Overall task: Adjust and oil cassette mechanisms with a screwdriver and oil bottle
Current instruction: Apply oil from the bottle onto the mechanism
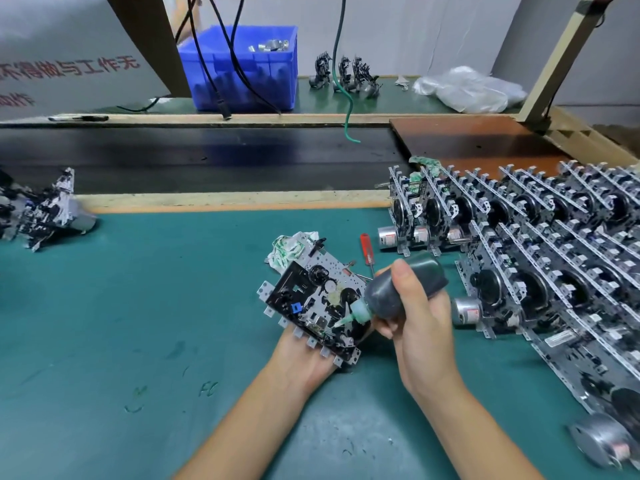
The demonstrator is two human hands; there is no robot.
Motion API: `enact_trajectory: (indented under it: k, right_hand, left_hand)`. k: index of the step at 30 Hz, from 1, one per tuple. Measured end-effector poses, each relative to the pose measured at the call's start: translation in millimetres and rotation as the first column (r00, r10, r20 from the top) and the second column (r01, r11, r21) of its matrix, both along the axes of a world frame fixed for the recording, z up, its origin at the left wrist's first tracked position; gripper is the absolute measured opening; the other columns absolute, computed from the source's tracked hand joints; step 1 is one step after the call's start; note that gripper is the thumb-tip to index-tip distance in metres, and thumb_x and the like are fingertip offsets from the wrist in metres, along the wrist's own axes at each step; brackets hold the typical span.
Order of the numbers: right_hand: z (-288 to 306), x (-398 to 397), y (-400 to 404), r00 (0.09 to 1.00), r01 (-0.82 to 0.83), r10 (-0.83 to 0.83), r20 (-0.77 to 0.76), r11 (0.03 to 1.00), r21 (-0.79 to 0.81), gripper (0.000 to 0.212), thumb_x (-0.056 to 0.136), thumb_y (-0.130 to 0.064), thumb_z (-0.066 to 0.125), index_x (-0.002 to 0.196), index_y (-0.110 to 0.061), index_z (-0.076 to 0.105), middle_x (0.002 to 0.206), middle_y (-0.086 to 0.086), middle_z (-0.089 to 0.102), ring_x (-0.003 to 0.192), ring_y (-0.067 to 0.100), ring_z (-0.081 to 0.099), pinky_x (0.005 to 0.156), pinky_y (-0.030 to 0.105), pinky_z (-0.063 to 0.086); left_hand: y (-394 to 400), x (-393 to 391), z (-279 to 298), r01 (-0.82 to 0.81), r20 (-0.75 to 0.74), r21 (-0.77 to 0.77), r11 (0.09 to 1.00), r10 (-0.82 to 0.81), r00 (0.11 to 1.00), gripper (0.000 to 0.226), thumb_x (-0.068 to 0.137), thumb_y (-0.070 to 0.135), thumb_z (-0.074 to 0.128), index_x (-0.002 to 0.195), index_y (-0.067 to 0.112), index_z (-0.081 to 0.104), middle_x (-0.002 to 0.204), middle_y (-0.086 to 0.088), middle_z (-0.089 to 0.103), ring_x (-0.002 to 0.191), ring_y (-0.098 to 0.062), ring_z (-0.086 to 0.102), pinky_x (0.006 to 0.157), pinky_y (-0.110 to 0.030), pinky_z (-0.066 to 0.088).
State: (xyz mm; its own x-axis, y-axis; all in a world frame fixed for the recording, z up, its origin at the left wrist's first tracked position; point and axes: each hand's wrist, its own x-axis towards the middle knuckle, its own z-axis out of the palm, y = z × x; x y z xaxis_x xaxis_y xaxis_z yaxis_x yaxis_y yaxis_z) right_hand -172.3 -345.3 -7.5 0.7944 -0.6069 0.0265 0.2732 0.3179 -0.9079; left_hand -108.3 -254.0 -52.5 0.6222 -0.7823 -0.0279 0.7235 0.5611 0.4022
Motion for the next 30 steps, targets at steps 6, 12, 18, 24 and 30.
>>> enact_trajectory:
  k: [6,12,18,24,30]
  right_hand:
    - [-4,1,-1,1.000,0.003,-0.003,-0.007,1.000,-0.018,0.022,0.078,-0.031,0.065,0.056,-0.027,0.062,0.050,-0.007,0.049,0.040,0.004,0.041,0.034,0.016,0.032]
    - [-8,2,-4,1.000,0.021,-0.020,-0.019,1.000,0.011,0.017,0.076,-0.031,0.062,0.063,-0.022,0.056,0.052,-0.007,0.050,0.042,0.004,0.041,0.034,0.015,0.031]
    - [-8,-1,-7,1.000,-0.005,0.005,-0.005,1.000,0.020,0.010,0.073,-0.033,0.062,0.068,-0.025,0.060,0.053,-0.007,0.055,0.044,0.003,0.048,0.034,0.016,0.033]
    - [0,1,-22,0.977,0.103,-0.129,0.167,0.982,0.156,0.028,0.073,-0.035,0.062,0.088,-0.011,0.057,0.070,-0.005,0.068,0.057,0.008,0.062,0.048,0.021,0.052]
    - [-4,4,-33,0.984,0.157,-0.155,0.092,0.988,-0.014,0.037,0.066,-0.027,0.067,0.096,-0.014,0.050,0.078,-0.006,0.071,0.073,0.006,0.065,0.075,0.023,0.050]
  left_hand:
    - [7,-2,7,-0.044,0.015,-0.025,0.999,0.044,0.999,0.020,0.081,0.008,0.071,0.061,0.008,0.067,0.062,-0.016,0.063,0.071,-0.023,0.068,0.061,-0.028,0.047]
    - [5,-8,6,-0.102,-0.092,0.234,0.967,0.127,0.988,0.094,0.003,0.013,0.095,0.035,0.027,0.009,0.030,0.007,0.012,0.026,-0.011,0.017,0.036,-0.010,0.020]
    - [5,1,-3,-0.110,-0.189,0.131,0.985,0.133,0.973,0.078,0.040,-0.006,0.082,0.043,0.029,0.013,0.028,0.004,0.021,0.022,-0.011,0.036,0.038,-0.010,0.025]
    - [11,18,26,-0.152,0.081,0.259,0.954,0.135,0.988,0.042,0.094,0.004,0.032,0.095,0.009,0.074,0.099,-0.016,0.068,0.083,-0.029,0.069,0.075,-0.042,0.053]
    - [31,16,19,-0.804,0.844,0.521,0.287,-0.036,0.535,0.015,0.095,0.014,0.052,0.093,0.028,0.059,0.079,0.004,0.058,0.060,-0.002,0.047,0.061,-0.022,0.038]
